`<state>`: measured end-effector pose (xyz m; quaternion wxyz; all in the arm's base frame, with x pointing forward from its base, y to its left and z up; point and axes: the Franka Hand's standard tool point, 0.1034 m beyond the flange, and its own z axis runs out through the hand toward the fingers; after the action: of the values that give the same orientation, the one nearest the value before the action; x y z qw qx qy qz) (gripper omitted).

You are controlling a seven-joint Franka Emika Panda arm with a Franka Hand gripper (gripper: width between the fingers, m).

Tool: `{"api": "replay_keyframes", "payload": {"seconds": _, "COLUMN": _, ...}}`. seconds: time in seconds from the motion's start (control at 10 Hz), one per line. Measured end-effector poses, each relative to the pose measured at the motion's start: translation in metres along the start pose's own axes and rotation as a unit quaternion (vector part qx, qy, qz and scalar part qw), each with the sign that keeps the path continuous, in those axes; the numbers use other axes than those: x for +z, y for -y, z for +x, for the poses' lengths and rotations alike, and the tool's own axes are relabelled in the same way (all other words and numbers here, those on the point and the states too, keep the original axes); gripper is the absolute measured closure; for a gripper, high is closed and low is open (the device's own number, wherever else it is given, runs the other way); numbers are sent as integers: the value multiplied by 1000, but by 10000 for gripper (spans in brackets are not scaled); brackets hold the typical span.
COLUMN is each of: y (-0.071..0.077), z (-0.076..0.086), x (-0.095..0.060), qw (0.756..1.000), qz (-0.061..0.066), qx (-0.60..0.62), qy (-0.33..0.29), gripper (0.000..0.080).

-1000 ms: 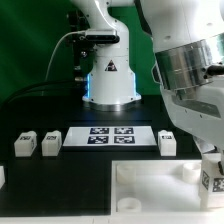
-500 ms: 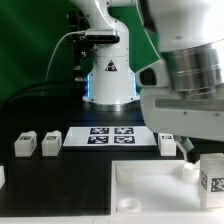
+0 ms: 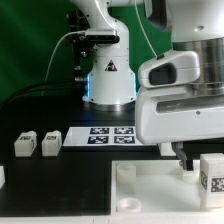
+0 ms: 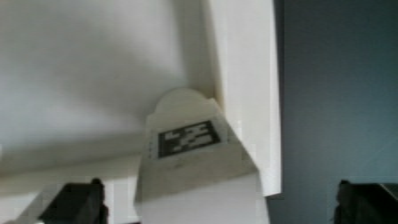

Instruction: Assemble one leg

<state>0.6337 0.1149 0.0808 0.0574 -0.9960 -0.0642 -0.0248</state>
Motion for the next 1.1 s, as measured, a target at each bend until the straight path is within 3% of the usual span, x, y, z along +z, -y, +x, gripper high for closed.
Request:
{"api": "replay_keyframes", "payload": {"seconds": 0.1, "y": -8, "z": 1, "x": 2, "qw": 999, "qz": 2, "qx": -32, "qy": -1, "gripper": 150}}
{"api": "replay_keyframes", "payload": {"seconds": 0.2, "y": -5, "z": 1, "x": 2, "qw": 1000, "qz": 3, "qx": 0, "qy": 0, "gripper": 150}}
{"api": "replay_keyframes", "payload": {"seconds": 0.3, "y": -5, "z": 1, "x": 3, "qw": 1000, "qz": 4, "qx": 3, "qy": 0, "gripper": 241}}
{"api": "replay_keyframes", "payload": {"seconds": 0.4, "y": -4, "z": 1, "x": 3, "qw": 999, "qz": 6, "qx": 45, "qy": 0, "gripper": 241}}
{"api": "replay_keyframes", "payload": {"seconds": 0.5, "y": -2, "z": 1, "x": 3, "qw": 996, "qz": 9, "qx": 93, "qy": 1, "gripper": 442}}
{"api": "replay_keyframes", "payload": {"seconds": 0.6, "y": -3, "z": 1, "x": 3, "qw": 993, "qz": 9, "qx": 121, "qy": 1, "gripper": 509}}
{"api": "replay_keyframes", "payload": {"seconds": 0.8, "y": -5, "z": 1, "x": 3, "qw": 967, "qz": 14, "qx": 253, "qy": 2, "gripper": 509}}
{"api": "replay_keyframes", "payload": {"seconds": 0.9, "y": -7, "z": 1, "x": 3, "qw": 938, "qz": 24, "qx": 345, "qy": 7, "gripper": 509}}
{"api": "replay_keyframes", "payload": {"seconds": 1.1, "y": -8, "z": -3, "x": 4, "qw": 821, "qz": 45, "qx": 568, "qy": 31, "gripper": 509}}
